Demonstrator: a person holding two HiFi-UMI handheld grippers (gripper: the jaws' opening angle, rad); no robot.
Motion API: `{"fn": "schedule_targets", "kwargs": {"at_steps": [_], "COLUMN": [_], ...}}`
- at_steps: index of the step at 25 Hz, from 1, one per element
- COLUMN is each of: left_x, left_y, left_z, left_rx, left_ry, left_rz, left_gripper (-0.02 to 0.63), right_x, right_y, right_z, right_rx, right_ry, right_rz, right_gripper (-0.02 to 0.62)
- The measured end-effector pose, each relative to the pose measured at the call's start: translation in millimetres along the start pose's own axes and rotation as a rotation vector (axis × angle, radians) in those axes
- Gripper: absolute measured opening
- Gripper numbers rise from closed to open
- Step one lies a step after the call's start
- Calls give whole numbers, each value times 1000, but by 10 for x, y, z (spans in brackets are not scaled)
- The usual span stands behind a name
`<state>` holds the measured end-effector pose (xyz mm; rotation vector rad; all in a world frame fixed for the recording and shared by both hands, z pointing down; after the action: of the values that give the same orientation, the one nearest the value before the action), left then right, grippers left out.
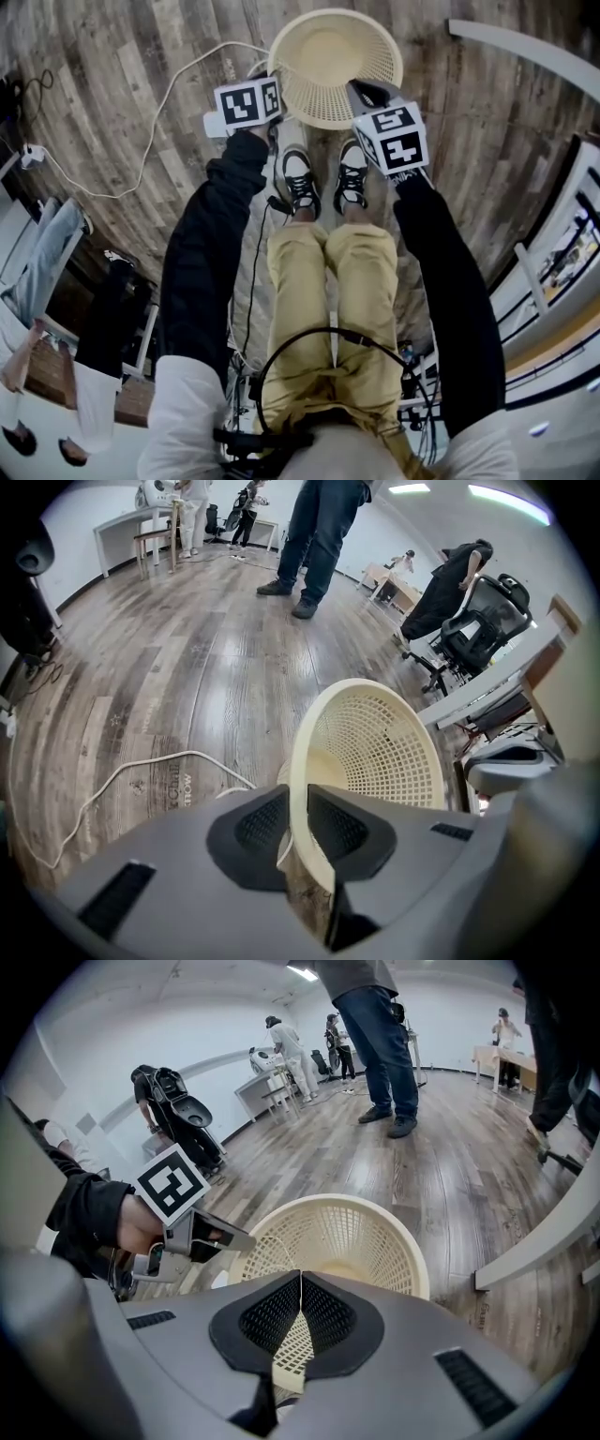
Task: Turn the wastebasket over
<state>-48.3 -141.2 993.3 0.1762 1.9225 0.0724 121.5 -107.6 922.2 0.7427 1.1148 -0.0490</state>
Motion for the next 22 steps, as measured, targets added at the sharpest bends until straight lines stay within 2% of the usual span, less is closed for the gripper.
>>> {"fn": "schedule_targets", "kwargs": {"at_steps": [10,12,14,19,22], "left_x": [-82,-59,-15,218,454], "left_y": [-28,-43,-39,-56,-84], "left_z": [-58,-54,-46,-42,45], "left_rx": [10,6,-11,-50,-102], "left_ry": [-9,-7,-12,-48,-59], "left_rz": [19,28,35,71,104], "left_gripper": [72,102,126,126,124], "right_x": [-47,-42,-22,78,216], "right_y": [-16,-19,-23,-132,-252], "right_z": [46,39,22,-39,-96], "right_rx": [10,9,8,14,19], "right_ry": [-4,-5,-5,-3,4], "right_rz": [5,3,0,6,17], "right_gripper": [21,21,21,21,21]}}
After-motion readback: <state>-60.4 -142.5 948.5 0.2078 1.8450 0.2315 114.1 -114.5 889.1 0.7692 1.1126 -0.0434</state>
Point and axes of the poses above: the fingertips, and each gripper's own axes: x backward along the fingers, z to its right, y out of its underside, the point moved 3 cm from there along x, backward along the fingers, and after that the axes turned 12 degrees about x, right-handed, at the moved point
